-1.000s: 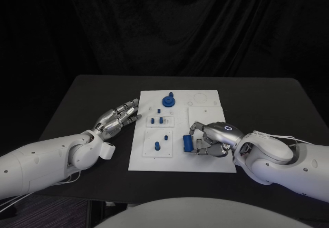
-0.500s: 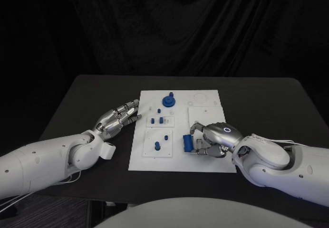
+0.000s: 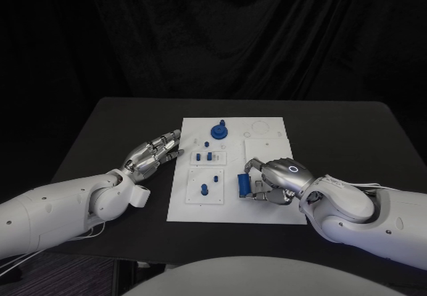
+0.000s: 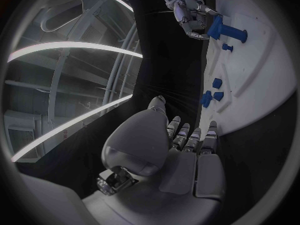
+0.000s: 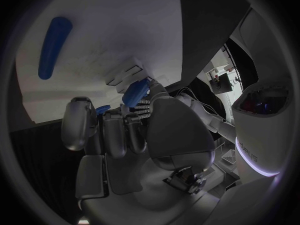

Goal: Assemble the parts on the task board

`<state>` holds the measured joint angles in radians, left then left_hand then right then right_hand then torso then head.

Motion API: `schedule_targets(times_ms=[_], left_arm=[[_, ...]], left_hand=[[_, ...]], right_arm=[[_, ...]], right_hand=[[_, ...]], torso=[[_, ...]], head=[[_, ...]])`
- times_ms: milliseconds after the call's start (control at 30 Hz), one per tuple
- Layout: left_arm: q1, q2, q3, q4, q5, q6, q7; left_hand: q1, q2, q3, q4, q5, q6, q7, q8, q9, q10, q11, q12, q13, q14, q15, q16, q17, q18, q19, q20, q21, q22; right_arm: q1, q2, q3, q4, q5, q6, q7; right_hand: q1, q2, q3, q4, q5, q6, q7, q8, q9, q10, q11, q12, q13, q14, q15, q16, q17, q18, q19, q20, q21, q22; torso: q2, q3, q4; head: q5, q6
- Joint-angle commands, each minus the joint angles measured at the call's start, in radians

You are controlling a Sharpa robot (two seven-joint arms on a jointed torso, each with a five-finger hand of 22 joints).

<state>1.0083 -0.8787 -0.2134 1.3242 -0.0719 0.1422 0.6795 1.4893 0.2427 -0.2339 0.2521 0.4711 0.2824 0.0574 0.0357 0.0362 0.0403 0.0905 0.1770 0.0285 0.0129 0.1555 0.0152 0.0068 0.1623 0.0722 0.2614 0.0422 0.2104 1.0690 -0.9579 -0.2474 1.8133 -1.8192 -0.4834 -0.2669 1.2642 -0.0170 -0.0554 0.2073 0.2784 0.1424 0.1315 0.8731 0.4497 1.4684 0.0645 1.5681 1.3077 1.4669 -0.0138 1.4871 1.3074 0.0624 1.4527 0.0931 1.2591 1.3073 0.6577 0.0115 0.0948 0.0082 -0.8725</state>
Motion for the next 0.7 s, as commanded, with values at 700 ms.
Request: schedule_targets(times_ms=[700], left_arm=[[-0.002, 0.002, 0.001, 0.001, 0.020, 0.022, 0.028]], left_hand=[[0.008, 0.004, 0.001, -0.004, 0.004, -0.002, 0.009, 0.003, 0.001, -0.004, -0.008, -0.006, -0.001, -0.001, 0.003, 0.000, 0.000, 0.016, 0.000, 0.005, 0.000, -0.002]], right_arm=[[-0.008, 0.019, 0.000, -0.005, -0.024, 0.021, -0.018]], right_hand=[[0.084, 0.002, 0.035, -0.029, 0.212, -0.005, 0.032, -0.035, -0.140, 0.102, 0.001, 0.003, 0.263, 0.050, 0.003, -0.013, 0.029, 0.013, -0.010, 0.001, -0.027, 0.162]], torso=[[0.000, -0.0003, 0.0009]], head=[[0.001, 0.000]])
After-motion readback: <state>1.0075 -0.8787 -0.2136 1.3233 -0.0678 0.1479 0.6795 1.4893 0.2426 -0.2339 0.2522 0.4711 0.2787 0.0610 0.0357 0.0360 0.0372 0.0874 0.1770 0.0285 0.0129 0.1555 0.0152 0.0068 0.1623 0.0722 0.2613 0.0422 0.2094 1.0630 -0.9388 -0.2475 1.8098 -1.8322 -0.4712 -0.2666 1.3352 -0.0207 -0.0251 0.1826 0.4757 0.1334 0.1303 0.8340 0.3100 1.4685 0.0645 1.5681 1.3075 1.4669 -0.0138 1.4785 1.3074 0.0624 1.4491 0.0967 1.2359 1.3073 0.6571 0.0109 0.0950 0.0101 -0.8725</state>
